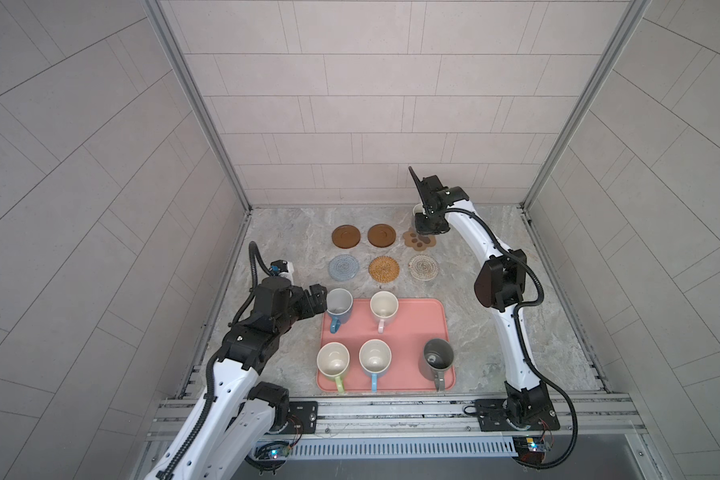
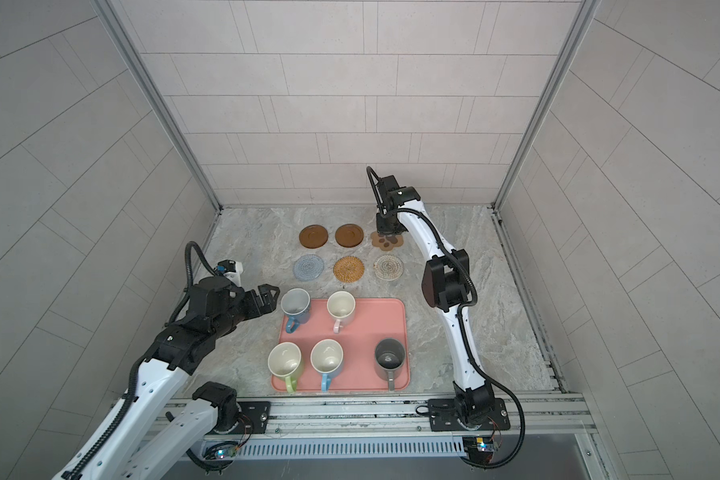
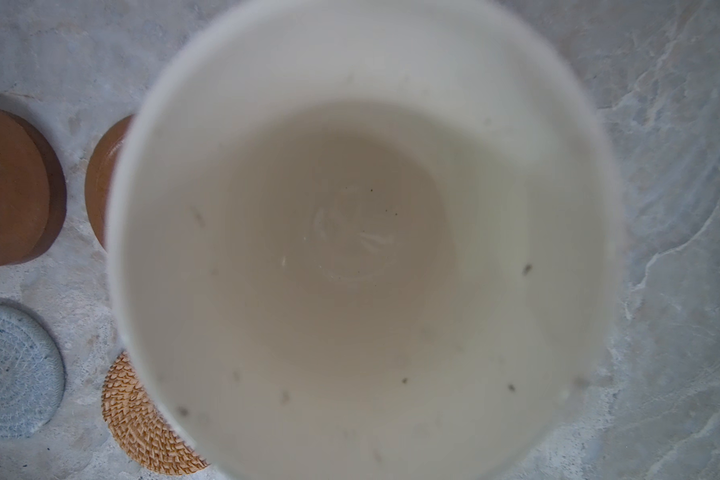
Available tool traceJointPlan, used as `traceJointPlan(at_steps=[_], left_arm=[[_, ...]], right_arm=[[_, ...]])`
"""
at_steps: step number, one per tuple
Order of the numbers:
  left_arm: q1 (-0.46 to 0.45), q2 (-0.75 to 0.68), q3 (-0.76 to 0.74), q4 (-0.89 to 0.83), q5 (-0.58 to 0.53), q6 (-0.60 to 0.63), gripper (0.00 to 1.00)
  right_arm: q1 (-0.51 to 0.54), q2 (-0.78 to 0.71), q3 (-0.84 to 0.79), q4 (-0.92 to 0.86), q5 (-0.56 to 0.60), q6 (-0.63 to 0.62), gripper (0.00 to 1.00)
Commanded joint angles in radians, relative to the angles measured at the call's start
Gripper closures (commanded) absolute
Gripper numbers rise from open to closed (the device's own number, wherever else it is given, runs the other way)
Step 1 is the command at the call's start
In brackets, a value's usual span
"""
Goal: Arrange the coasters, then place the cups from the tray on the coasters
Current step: 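Lower the white mug onto the cork paw coaster with right gripper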
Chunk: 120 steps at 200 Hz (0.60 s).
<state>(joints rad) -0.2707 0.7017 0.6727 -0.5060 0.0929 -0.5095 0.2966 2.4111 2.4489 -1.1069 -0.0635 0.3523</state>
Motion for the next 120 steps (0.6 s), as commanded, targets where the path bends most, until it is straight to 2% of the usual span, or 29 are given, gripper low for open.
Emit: traceJointPlan(at_steps=[1, 120], left_arm=[[0.005, -0.004, -0.006, 0.021, 0.004, -0.018, 0.00], [0.004, 0.000, -0.025, 0.037, 0.010, -0.027, 0.00]], right_arm=[[0.006, 0.016, 0.045, 0.014, 0.014, 0.018, 0.98], [0.012, 0.052, 0.061, 0.030, 0.030, 0.015, 0.98]])
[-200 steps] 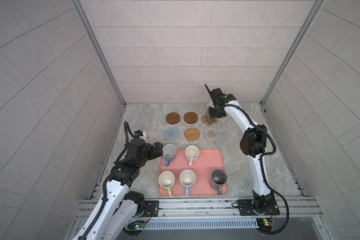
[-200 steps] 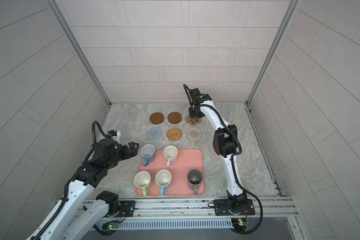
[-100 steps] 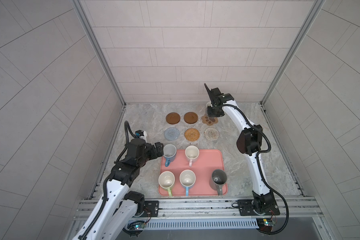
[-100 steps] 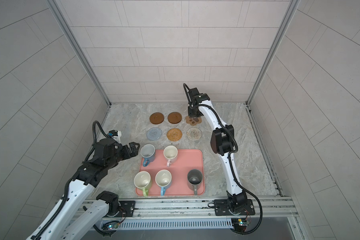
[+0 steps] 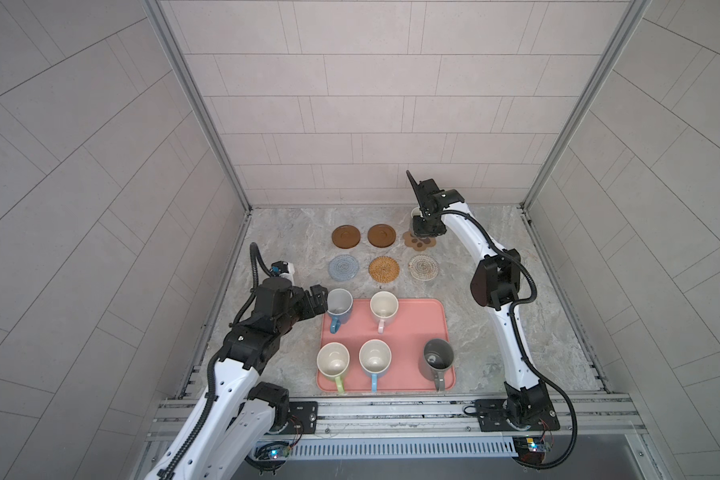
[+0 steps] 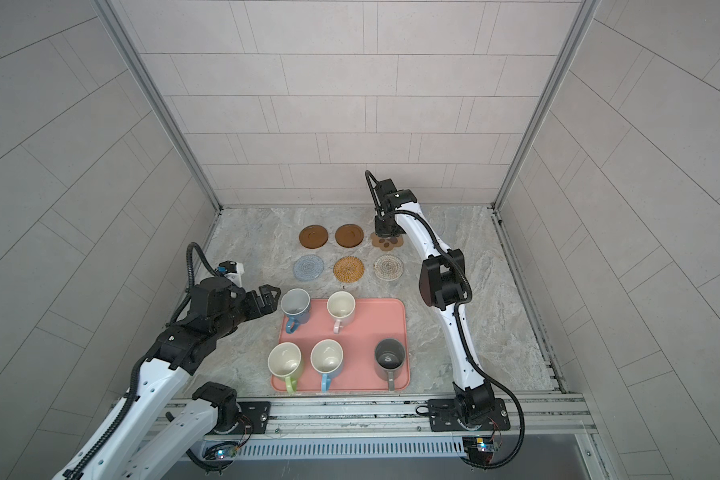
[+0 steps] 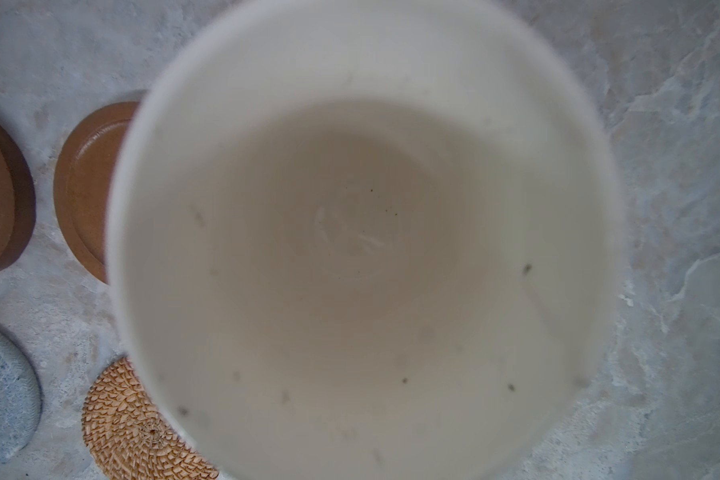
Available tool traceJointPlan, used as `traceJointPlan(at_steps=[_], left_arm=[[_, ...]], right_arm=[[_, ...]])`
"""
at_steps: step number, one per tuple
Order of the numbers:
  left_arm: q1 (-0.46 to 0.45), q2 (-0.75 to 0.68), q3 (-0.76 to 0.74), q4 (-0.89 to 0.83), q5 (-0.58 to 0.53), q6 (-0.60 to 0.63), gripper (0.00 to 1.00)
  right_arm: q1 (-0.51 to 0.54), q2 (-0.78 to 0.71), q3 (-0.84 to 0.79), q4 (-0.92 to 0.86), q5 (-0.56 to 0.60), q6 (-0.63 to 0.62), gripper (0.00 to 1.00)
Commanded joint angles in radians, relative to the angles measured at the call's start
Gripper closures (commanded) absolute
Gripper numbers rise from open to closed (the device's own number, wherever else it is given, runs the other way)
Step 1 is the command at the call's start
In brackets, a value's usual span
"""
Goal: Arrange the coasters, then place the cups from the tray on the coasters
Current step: 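Lower the white mug onto the cork paw coaster with right gripper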
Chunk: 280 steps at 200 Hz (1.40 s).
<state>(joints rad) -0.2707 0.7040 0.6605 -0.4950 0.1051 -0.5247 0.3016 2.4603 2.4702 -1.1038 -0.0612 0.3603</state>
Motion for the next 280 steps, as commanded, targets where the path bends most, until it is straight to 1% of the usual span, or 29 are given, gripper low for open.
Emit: traceJointPlan(at_steps=[1, 48, 157, 167, 193, 209, 252, 280], left_arm=[[0.005, -0.002, -0.013, 0.027, -0.002, -0.012, 0.00], [0.005, -0.001, -0.013, 0.033, -0.001, -0.014, 0.00], [0.005, -0.007, -0.016, 0.026, -0.002, -0.014, 0.00], [0.005, -0.007, -0.015, 0.027, -0.002, -0.015, 0.00], [0.005, -0.008, -0.015, 0.027, -0.002, -0.015, 0.00], [0.005, -0.008, -0.015, 0.027, 0.001, -0.013, 0.00], [0.005, -0.014, -0.019, 0.026, 0.000, -0.015, 0.00], [0.005, -0.022, -0.017, 0.023, -0.003, -0.015, 0.00]], right_arm=[[0.007, 0.004, 0.039, 0.026, 0.027, 0.007, 0.98], [0.007, 0.019, 0.039, 0.019, 0.049, 0.017, 0.97], [0.008, 0.042, 0.040, 0.003, 0.054, 0.033, 0.95], [0.008, 0.042, 0.039, 0.003, 0.054, 0.035, 0.93], [0.008, 0.041, 0.040, 0.002, 0.053, 0.047, 0.81], [0.008, 0.039, 0.039, 0.001, 0.049, 0.055, 0.76], [0.010, 0.037, 0.039, -0.005, 0.035, 0.080, 0.64], [0.010, 0.027, 0.039, -0.017, 0.018, 0.080, 0.60]])
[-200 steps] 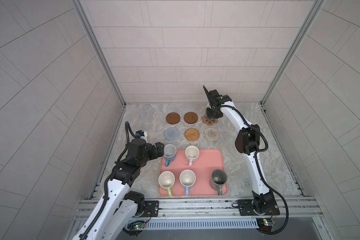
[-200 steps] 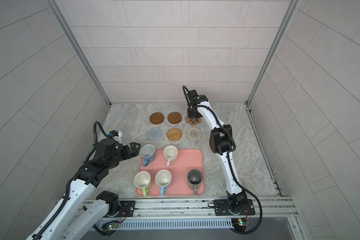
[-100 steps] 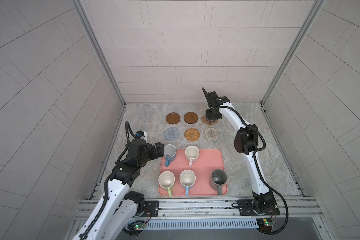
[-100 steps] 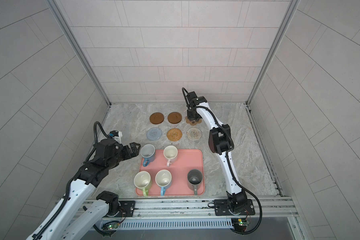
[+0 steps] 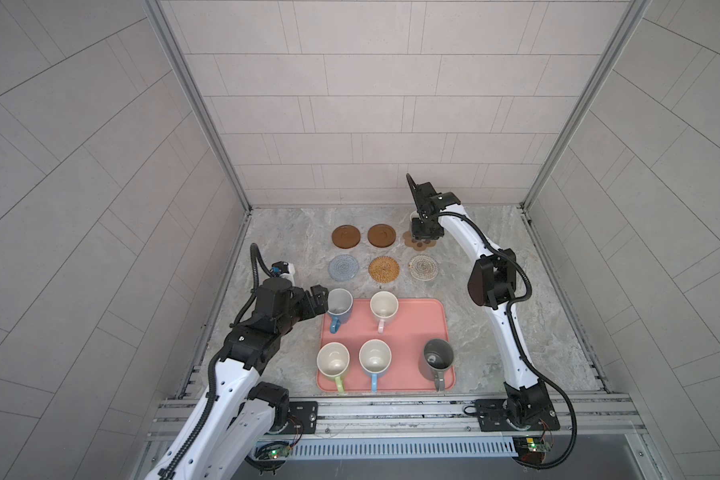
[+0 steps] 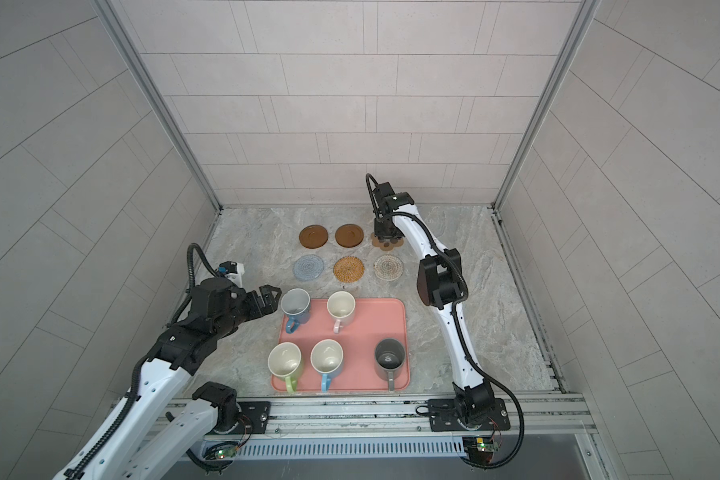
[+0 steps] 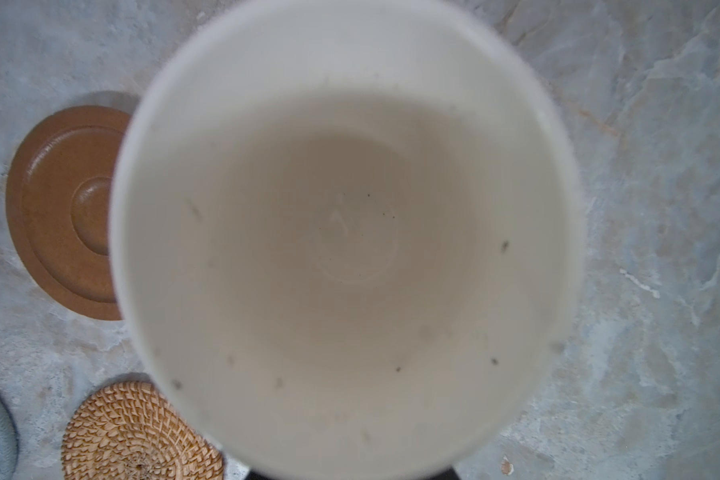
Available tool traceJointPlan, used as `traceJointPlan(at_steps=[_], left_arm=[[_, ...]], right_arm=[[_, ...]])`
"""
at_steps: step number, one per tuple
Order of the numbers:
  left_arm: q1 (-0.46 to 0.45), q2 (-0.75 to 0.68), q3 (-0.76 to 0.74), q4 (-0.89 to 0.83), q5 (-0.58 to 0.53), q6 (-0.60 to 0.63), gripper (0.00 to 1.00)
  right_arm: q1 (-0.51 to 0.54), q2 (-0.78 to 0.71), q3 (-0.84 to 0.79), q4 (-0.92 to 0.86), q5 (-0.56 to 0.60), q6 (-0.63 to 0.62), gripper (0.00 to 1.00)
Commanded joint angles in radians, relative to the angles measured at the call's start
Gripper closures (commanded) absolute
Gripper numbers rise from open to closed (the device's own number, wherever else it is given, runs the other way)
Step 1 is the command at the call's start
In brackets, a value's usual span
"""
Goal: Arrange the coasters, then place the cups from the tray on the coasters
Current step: 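Lower the white mug onto the cork paw coaster with right gripper, then open right gripper and raise it off the white mug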
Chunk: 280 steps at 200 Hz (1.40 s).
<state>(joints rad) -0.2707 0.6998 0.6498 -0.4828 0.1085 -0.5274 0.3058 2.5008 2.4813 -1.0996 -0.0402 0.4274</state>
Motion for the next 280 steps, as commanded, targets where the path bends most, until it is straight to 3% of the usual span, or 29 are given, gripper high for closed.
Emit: traceJointPlan(at_steps=[1, 81, 187, 280], left_arm=[[0.005, -0.017, -0.006, 0.011, -0.006, -0.012, 0.00], [0.005, -0.037, -0.001, -0.021, -0.020, -0.017, 0.00], [0.005, -0.046, -0.006, -0.022, -0.024, -0.019, 0.00], [0.005, -0.050, 0.023, -0.058, -0.018, -0.010, 0.00]], right_arm=[[0.005, -0.015, 0.028, -0.022, -0.003, 0.014, 0.60], [0.007, -0.069, 0.019, -0.041, -0.091, 0.002, 0.56], [0.006, -0.096, 0.014, -0.086, -0.033, 0.017, 0.55], [-0.015, -0.359, -0.207, -0.112, 0.013, -0.029, 0.45]])
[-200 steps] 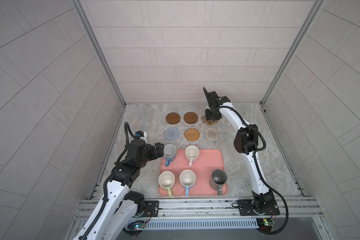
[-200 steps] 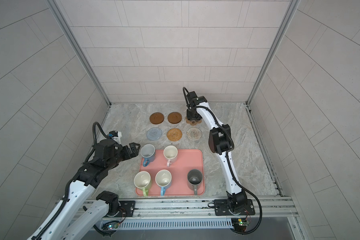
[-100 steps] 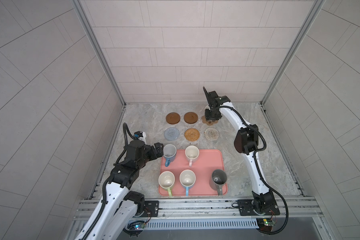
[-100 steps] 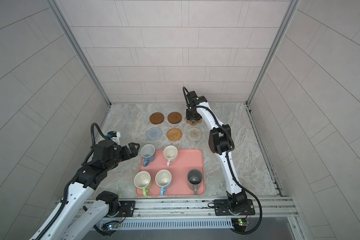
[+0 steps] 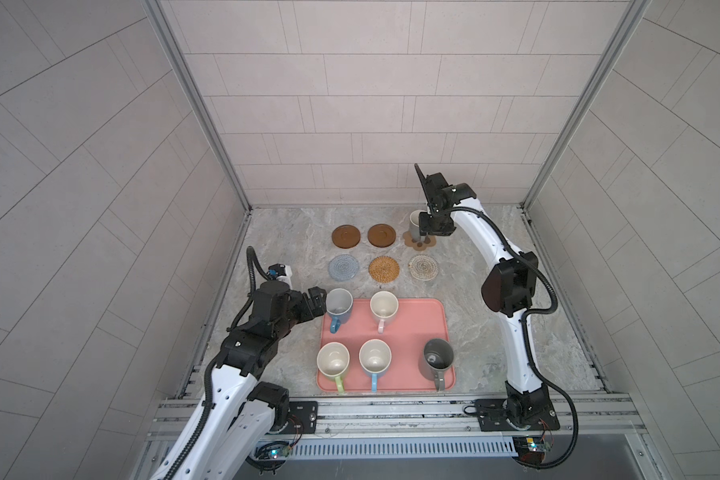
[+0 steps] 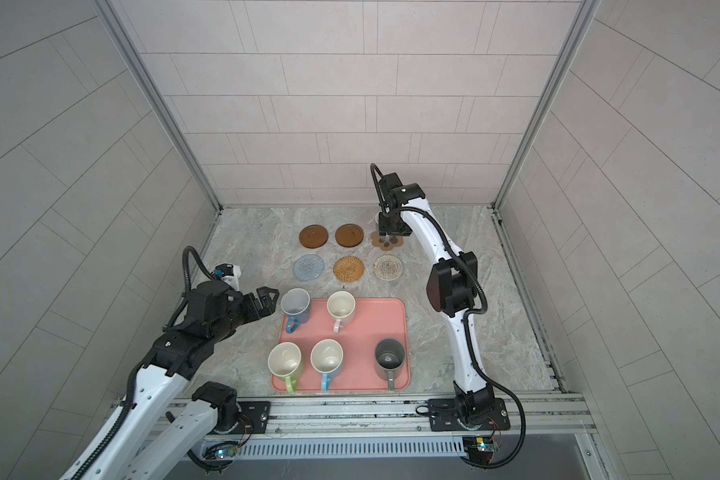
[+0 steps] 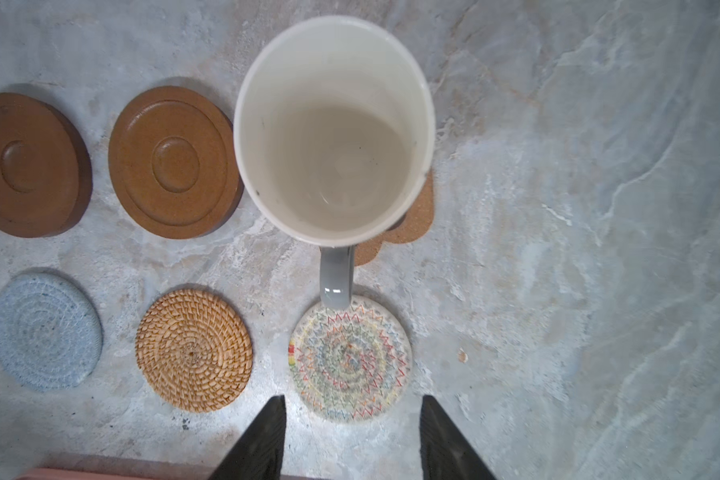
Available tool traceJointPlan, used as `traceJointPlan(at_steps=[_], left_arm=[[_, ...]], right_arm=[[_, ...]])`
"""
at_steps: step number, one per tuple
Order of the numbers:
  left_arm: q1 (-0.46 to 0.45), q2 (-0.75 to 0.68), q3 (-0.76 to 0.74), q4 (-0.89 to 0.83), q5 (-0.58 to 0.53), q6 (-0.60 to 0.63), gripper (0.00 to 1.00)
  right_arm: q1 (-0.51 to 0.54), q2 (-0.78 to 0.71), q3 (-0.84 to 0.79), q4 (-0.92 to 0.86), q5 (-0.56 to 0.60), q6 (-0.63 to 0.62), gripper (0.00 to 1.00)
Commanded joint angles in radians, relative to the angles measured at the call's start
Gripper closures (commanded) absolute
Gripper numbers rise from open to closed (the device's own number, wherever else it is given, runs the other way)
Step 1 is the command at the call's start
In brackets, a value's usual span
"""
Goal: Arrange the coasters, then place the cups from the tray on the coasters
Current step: 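Open right gripper and raise it off the white mug, then move right gripper back over the pink tray while left gripper shifts toward the blue mug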
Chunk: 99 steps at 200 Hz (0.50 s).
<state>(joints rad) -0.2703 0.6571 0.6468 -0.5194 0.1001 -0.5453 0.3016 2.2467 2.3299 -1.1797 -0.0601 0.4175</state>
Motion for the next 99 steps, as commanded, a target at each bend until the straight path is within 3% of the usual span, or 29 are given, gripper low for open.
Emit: traceJointPlan(at_steps=[1, 99], left_arm=[[0.005, -0.007, 0.027, -0.023, -0.009, 0.009, 0.00], [0.004, 0.047, 0.076, -0.070, 0.022, 0.046, 0.00]], right_arm=[[-0.011, -0.109, -0.059, -0.032, 0.033, -0.019, 0.45], [-0.022, -0.594, -0.627, 0.149, -0.008, 0.009, 0.46]])
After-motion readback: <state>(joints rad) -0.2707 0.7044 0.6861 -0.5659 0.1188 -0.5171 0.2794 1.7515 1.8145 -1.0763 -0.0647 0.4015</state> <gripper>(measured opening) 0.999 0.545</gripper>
